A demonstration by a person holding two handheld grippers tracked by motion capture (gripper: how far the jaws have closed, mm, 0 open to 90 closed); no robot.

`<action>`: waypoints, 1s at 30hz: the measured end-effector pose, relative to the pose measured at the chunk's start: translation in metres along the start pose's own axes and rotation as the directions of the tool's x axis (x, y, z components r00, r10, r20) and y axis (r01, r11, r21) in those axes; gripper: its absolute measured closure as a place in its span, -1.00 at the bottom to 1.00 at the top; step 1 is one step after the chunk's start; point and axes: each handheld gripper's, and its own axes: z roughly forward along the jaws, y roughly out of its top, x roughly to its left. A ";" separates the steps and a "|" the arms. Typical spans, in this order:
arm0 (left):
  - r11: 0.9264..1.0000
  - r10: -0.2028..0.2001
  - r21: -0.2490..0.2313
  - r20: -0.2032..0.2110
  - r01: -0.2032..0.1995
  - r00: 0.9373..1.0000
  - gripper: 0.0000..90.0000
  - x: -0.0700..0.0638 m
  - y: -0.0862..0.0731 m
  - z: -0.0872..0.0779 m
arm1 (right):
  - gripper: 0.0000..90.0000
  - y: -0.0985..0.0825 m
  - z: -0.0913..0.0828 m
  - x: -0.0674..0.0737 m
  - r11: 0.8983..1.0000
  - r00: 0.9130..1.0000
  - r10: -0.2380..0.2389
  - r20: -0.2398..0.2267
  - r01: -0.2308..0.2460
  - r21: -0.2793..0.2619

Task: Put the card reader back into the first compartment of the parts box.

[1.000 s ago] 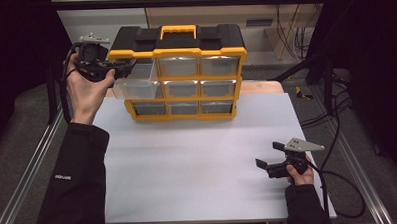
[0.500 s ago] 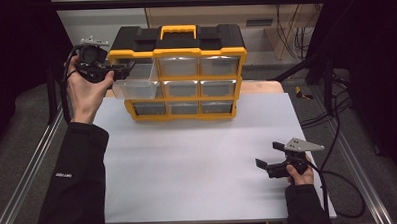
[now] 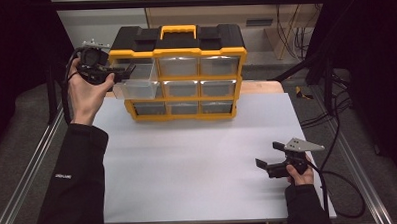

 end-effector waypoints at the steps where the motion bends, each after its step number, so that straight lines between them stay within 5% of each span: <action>1: 1.000 -0.003 -0.002 0.000 0.003 1.000 0.61 0.000 0.000 0.000 | -0.98 0.000 0.000 0.000 1.000 1.000 0.001 0.000 -0.001 0.000; 13: 0.996 -0.023 -0.084 0.015 0.024 1.000 0.34 -0.001 -0.001 -0.015 | -0.98 0.000 0.000 0.000 1.000 1.000 -0.001 0.002 0.001 0.000; 30: 0.984 0.012 -0.179 0.073 0.002 0.997 -0.49 -0.008 -0.014 -0.036 | -0.98 0.000 0.001 0.001 1.000 1.000 0.001 0.000 -0.001 0.001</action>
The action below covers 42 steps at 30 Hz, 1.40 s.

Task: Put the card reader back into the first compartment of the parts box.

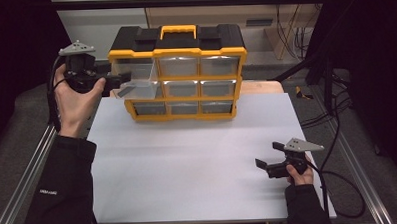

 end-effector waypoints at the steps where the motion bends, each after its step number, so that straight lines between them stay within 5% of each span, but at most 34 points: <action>1: 1.000 0.000 -0.004 0.010 0.000 1.000 -0.51 0.000 -0.001 -0.001 | -0.98 0.000 0.000 0.000 1.000 1.000 -0.002 0.001 0.002 0.000; 15: 0.998 0.051 -0.043 0.035 -0.050 0.998 -0.83 -0.007 -0.016 -0.008 | -0.98 0.000 0.000 0.000 1.000 1.000 -0.002 -0.001 0.002 0.005; 30: 0.993 0.100 -0.068 0.022 -0.098 0.995 -0.98 -0.013 -0.031 -0.014 | -0.98 0.000 0.001 0.000 1.000 1.000 -0.001 0.000 0.001 0.005; 42: 0.992 0.102 -0.078 0.023 -0.100 0.995 -1.00 -0.014 -0.046 -0.017 | -0.98 0.000 0.001 0.000 1.000 1.000 0.003 0.000 -0.003 0.006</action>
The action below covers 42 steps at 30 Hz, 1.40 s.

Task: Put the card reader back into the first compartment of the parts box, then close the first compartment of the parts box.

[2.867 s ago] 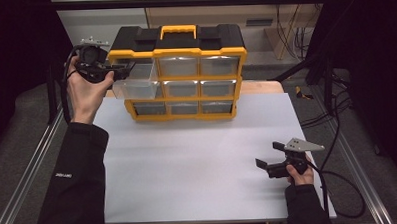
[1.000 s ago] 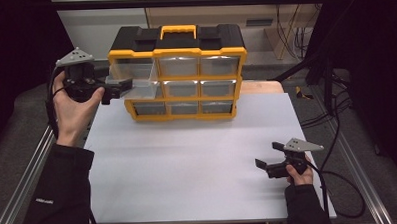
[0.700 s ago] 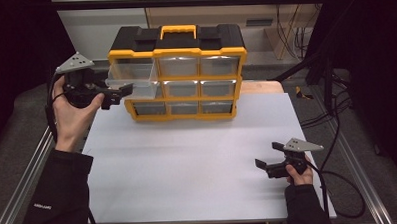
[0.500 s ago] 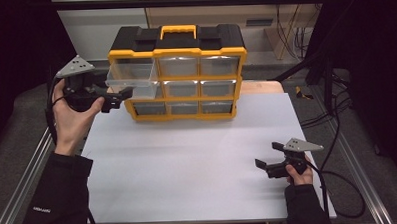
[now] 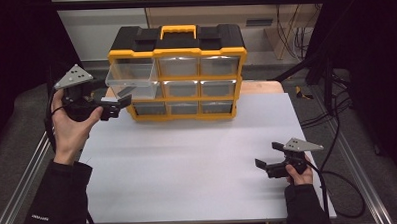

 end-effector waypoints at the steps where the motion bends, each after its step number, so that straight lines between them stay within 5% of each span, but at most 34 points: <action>1: 1.000 0.002 0.002 -0.001 -0.002 1.000 -1.00 0.000 -0.001 0.000 | -0.98 0.000 0.000 0.000 1.000 1.000 -0.001 0.000 0.001 0.000; 22: 0.999 -0.023 0.028 0.008 0.022 1.000 -0.96 -0.005 -0.022 0.005 | -0.98 0.000 0.000 0.000 1.000 1.000 0.001 -0.001 -0.001 -0.001; 42: 0.998 -0.038 0.048 0.023 0.036 0.999 -0.30 -0.005 -0.029 0.009 | -0.98 0.000 -0.001 0.000 1.000 1.000 0.000 -0.002 0.000 -0.004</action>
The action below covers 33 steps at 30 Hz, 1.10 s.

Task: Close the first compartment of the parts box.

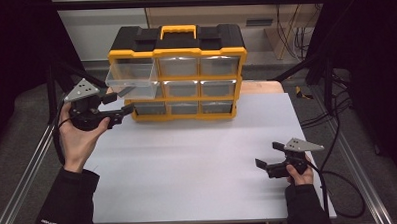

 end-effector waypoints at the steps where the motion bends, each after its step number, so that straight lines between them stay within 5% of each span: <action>1: 1.000 0.003 0.002 -0.003 -0.003 1.000 -0.26 0.000 0.000 0.000 | -0.98 0.000 0.000 0.000 1.000 1.000 -0.002 0.001 0.002 -0.002; 18: 0.999 0.003 0.054 -0.008 -0.003 1.000 0.43 -0.001 -0.001 0.009 | -0.98 0.000 0.000 -0.001 1.000 1.000 -0.006 0.003 0.006 -0.003; 33: 0.997 -0.008 0.077 -0.087 0.014 0.996 0.90 0.000 -0.001 0.018 | -0.98 0.000 0.000 -0.001 1.000 1.000 -0.006 0.003 0.006 -0.004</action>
